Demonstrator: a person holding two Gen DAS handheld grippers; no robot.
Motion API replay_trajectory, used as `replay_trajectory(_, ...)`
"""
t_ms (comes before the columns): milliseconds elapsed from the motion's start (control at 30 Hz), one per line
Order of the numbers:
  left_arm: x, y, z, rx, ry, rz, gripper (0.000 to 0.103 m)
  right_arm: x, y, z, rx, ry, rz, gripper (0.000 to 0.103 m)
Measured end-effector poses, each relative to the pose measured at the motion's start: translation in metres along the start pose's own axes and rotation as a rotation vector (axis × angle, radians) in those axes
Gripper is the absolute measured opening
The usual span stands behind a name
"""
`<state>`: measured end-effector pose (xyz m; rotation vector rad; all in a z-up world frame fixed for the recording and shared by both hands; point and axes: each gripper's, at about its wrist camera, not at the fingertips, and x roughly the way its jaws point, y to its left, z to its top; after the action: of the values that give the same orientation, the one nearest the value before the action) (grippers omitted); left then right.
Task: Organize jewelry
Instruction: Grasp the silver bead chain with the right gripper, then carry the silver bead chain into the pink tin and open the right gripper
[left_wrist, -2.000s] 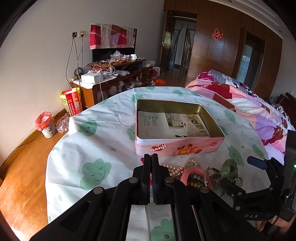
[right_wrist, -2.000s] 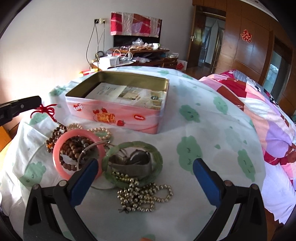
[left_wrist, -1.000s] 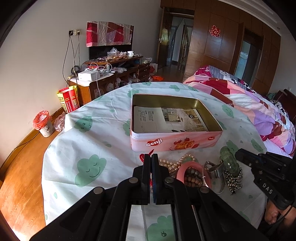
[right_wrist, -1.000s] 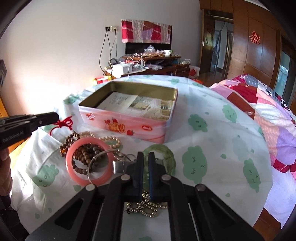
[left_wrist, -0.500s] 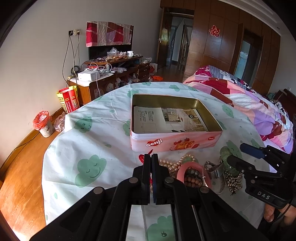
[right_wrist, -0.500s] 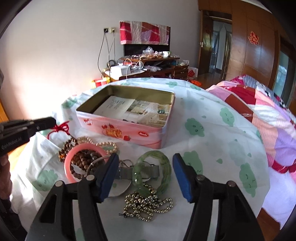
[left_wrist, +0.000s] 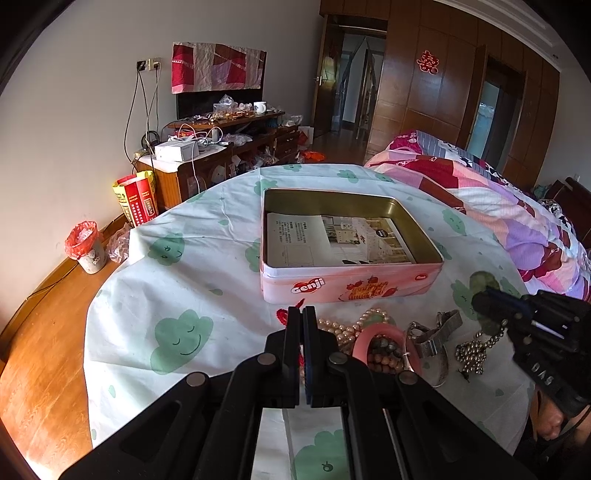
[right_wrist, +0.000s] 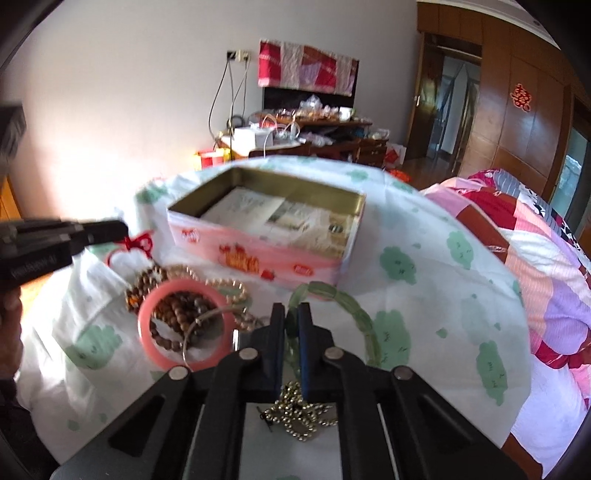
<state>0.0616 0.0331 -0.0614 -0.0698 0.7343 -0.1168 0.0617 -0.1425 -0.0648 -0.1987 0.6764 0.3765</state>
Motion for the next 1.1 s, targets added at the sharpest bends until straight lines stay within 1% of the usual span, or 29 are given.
replay_trajectory(167,-0.007,-0.002,0.007,0.009,-0.022,-0.005,0.000,-0.013,-0.008,0.012,0.024,-0.035,0.034,0.008)
replay_trajectory(333,-0.014,-0.002,0.013,0.013,-0.038,-0.009,0.000,-0.016,-0.020,0.023,0.103,-0.060,0.122,0.008)
replay_trajectory(433,-0.013,-0.001,0.013,0.013,-0.035,-0.010,0.000,-0.020,-0.027,0.025,0.157,-0.081,0.173,0.008)
replay_trajectory(600,-0.011,-0.004,0.011,0.020,-0.024,-0.013,0.000,-0.029,-0.030,0.027,0.184,-0.112,0.214,0.008)
replay_trajectory(633,-0.011,-0.004,0.011,0.020,-0.023,-0.014,0.000,-0.028,-0.030,0.027,0.179,-0.115,0.205,0.008)
replay_trajectory(667,-0.011,-0.005,0.011,0.023,-0.022,-0.014,0.000,-0.024,-0.029,0.026,0.161,-0.096,0.185,0.008)
replay_trajectory(700,-0.011,-0.006,0.010,0.026,-0.022,-0.015,0.000,-0.015,-0.029,0.024,0.153,-0.055,0.186,0.008)
replay_trajectory(733,-0.011,-0.006,0.010,0.027,-0.021,-0.015,0.000,-0.004,-0.030,0.021,0.153,-0.010,0.195,0.010)
replay_trajectory(800,-0.010,-0.005,0.010,0.025,-0.019,-0.013,0.000,0.010,-0.024,0.014,0.103,0.049,0.165,0.015)
replay_trajectory(833,-0.009,-0.004,0.010,0.023,-0.015,-0.013,0.000,0.016,-0.019,0.009,0.063,0.075,0.125,0.021)
replay_trajectory(867,-0.008,-0.004,0.010,0.021,-0.013,-0.012,0.000,0.018,-0.018,0.005,0.053,0.078,0.116,0.028)
replay_trajectory(900,-0.008,-0.003,0.010,0.020,-0.012,-0.012,0.000,0.017,-0.019,0.002,0.060,0.071,0.125,0.043)
replay_trajectory(933,-0.008,-0.003,0.010,0.019,-0.012,-0.011,0.000,0.014,-0.021,-0.002,0.077,0.063,0.134,0.047)
replay_trajectory(1033,-0.008,-0.003,0.010,0.020,-0.011,-0.012,0.000,0.006,-0.030,-0.012,0.102,0.061,0.109,0.047)
replay_trajectory(1100,-0.007,-0.004,0.009,0.024,-0.009,-0.014,0.000,0.005,-0.033,-0.020,0.106,0.081,0.098,0.047)
